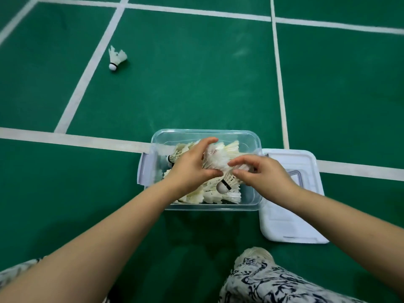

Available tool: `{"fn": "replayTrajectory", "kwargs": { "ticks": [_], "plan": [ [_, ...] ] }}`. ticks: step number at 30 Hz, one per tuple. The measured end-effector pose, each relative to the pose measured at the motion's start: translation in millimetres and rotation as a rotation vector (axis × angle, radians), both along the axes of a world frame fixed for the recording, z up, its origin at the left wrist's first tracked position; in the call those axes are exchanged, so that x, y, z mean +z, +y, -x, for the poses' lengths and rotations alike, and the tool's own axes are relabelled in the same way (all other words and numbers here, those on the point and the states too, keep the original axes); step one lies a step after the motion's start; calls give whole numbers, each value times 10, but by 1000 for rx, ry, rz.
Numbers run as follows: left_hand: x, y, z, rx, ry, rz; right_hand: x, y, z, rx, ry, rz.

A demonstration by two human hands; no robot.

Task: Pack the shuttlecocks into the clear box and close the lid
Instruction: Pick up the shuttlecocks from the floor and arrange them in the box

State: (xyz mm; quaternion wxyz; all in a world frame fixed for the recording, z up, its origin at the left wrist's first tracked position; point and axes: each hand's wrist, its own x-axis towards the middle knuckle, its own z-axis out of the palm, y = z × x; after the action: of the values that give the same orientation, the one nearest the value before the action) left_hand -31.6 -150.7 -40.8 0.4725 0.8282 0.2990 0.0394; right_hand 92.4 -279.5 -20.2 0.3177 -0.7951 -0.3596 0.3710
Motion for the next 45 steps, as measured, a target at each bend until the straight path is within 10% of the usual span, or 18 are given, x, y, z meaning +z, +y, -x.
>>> {"fn": "replayTrajectory", "kwargs": {
  "ticks": [32,45],
  "plan": [
    [-393,154,166,-647,658,-359,-270,-15,170,-44,-17,122],
    [-121,120,177,-386,330,-165,-206,81,241,-6,36,109]
  ]
}}
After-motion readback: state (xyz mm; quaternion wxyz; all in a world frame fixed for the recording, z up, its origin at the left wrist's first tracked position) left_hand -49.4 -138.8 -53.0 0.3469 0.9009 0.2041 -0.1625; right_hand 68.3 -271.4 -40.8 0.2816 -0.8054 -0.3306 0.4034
